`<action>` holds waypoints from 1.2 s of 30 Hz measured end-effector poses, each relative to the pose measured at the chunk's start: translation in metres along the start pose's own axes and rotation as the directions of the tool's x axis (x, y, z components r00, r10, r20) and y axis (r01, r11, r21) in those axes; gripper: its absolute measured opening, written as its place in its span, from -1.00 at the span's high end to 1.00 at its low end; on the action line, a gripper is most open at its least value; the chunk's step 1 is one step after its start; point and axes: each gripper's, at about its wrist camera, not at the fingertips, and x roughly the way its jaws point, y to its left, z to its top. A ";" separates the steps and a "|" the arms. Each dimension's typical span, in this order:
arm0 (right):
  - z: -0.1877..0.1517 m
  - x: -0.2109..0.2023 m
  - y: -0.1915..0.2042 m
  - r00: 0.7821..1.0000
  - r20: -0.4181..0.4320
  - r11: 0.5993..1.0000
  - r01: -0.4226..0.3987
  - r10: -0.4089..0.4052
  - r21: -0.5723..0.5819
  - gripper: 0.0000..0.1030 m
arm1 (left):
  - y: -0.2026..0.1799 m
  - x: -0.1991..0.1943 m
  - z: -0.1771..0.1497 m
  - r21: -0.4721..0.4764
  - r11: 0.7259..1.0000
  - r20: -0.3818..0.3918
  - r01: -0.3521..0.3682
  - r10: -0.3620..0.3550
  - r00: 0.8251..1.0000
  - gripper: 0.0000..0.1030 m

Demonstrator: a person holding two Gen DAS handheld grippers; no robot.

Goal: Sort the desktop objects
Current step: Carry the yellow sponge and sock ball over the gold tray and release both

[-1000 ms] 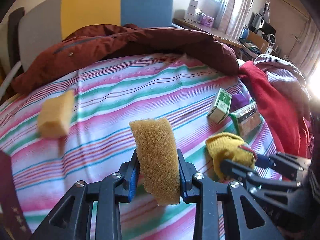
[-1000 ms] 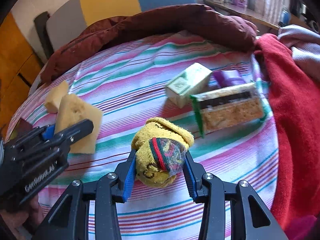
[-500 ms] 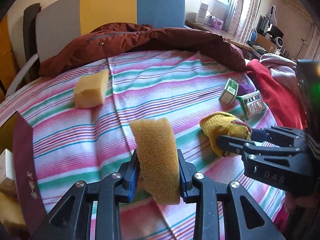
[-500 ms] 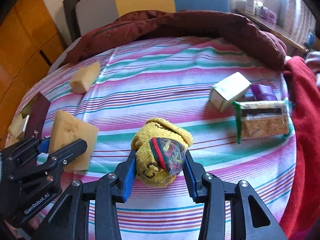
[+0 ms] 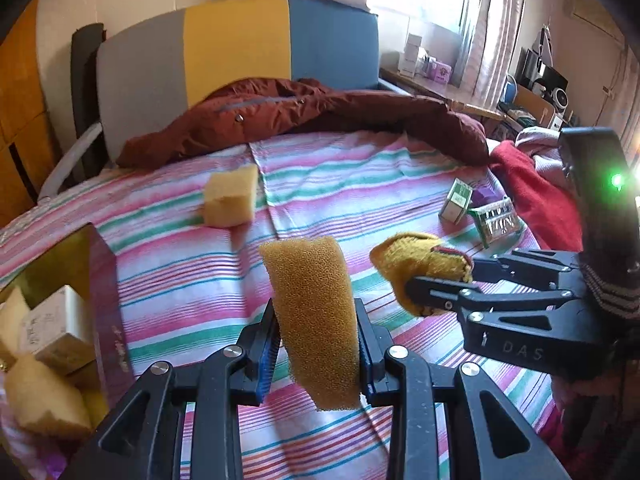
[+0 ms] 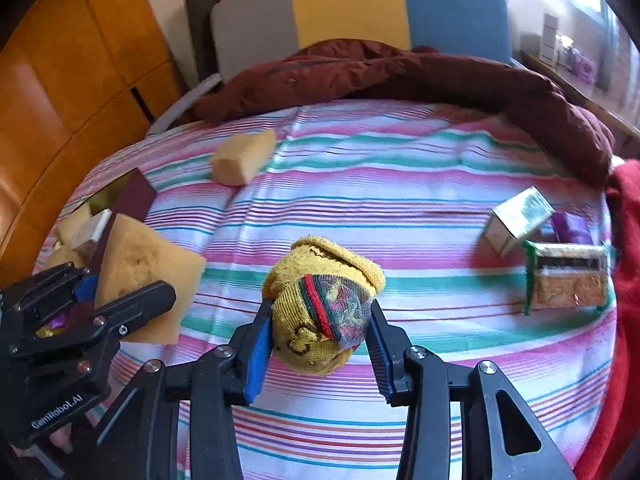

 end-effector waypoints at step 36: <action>-0.006 0.000 0.087 0.973 -0.022 0.965 -0.232 0.231 -0.126 0.15 | 0.103 -0.087 -0.043 -0.171 0.978 0.072 -0.124 0.138 0.988 0.37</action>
